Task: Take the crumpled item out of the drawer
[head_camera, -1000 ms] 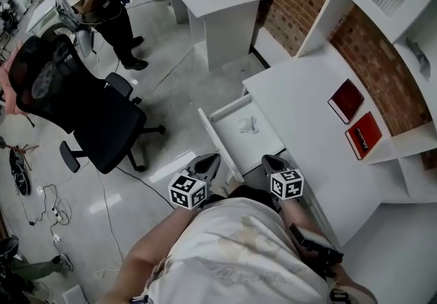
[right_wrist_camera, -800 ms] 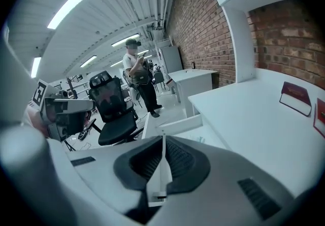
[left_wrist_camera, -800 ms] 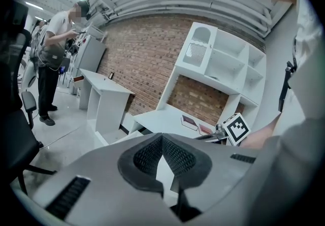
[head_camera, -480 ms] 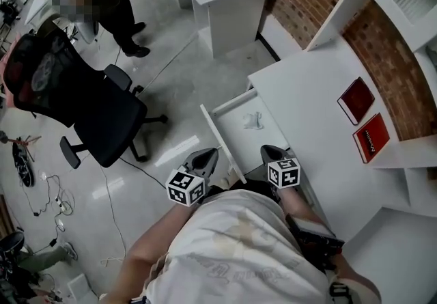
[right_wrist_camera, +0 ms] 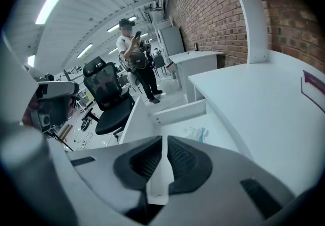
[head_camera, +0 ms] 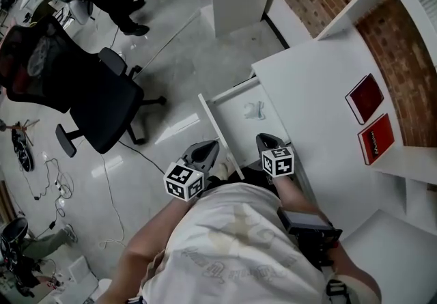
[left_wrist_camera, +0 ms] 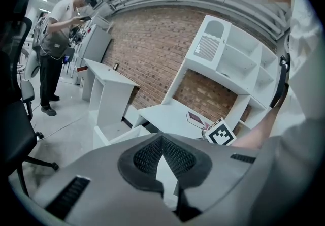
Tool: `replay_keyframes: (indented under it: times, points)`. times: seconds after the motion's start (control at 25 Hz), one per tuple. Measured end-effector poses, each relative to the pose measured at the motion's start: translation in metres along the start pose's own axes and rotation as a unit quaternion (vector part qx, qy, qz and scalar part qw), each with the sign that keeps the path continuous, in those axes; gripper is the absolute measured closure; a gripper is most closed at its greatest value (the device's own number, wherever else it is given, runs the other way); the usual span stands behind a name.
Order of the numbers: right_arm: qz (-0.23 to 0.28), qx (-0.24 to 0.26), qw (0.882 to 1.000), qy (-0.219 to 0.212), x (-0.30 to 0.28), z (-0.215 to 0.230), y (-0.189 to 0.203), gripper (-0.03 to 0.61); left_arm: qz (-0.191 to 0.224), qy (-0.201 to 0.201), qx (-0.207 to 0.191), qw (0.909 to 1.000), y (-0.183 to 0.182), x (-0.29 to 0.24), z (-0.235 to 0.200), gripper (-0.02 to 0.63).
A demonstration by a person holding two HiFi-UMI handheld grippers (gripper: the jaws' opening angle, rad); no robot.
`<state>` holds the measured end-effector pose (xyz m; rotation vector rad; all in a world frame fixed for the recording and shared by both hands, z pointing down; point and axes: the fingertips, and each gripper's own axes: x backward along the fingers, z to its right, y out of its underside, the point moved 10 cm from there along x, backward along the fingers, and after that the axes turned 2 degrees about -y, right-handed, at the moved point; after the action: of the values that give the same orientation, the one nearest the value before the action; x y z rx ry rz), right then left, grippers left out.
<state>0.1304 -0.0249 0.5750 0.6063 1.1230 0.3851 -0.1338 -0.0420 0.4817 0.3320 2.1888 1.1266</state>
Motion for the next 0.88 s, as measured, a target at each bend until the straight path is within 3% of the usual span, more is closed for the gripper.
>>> replay_keyframes:
  times: [0.28,0.44,0.88]
  points:
    - [-0.018,-0.029,0.999,0.005,-0.026,0.014,-0.001,0.541,-0.010,-0.007,0.011,0.9999,-0.005,-0.014,-0.006,0.594]
    - [-0.026,-0.046,0.999,-0.002,-0.039,0.019,-0.003,0.465,-0.019,-0.012,0.019,0.9996,-0.005,-0.016,-0.008,0.594]
    - [-0.050,-0.066,0.996,0.024,-0.078,0.033,-0.006,0.459,-0.023,-0.018,0.041,0.9987,0.001,-0.028,-0.014,0.594]
